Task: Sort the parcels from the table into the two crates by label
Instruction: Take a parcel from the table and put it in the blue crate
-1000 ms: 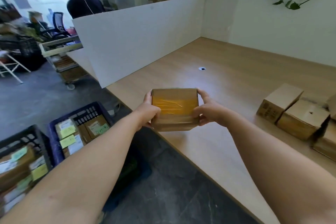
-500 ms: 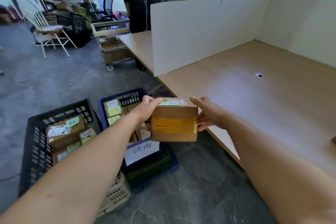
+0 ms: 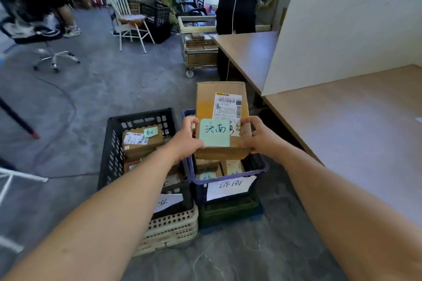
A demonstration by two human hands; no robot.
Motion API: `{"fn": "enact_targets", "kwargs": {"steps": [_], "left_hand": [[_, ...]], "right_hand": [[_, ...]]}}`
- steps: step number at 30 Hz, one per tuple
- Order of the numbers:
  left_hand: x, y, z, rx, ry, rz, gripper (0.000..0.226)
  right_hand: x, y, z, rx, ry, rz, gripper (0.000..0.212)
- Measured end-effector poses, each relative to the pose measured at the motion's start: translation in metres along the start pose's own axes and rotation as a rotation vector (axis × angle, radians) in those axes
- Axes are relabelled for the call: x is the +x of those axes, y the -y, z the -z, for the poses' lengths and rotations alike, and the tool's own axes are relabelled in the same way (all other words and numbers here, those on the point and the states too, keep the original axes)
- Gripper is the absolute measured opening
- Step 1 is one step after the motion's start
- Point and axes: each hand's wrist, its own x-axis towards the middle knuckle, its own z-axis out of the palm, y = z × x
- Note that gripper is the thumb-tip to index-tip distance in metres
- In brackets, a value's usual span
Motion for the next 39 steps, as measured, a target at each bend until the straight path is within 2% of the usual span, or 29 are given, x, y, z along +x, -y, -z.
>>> {"fn": "enact_targets", "kwargs": {"steps": [6,14,21,29,39], "left_hand": [[0.009,0.019,0.038,0.033,-0.113,-0.029,0.068],[0.041,0.015,0.057,0.082,-0.217,-0.022,0.070],[0.122,-0.025,0.035,0.098,-0.234,-0.027,0.070],[0.237,-0.048,-0.015,0.120,-0.174,0.037,0.067],[0.315,0.019,-0.085,0.113,-0.058,0.235,0.069]], "right_hand": [[0.037,0.030,-0.021,-0.117,0.040,0.142,0.079],[0.087,0.050,-0.019,-0.212,0.085,0.243,0.085],[0.156,0.045,0.033,-0.240,0.067,0.236,0.087],[0.250,0.008,0.096,-0.319,0.079,0.191,0.086],[0.333,-0.089,0.086,-0.360,0.242,0.024,0.084]]}}
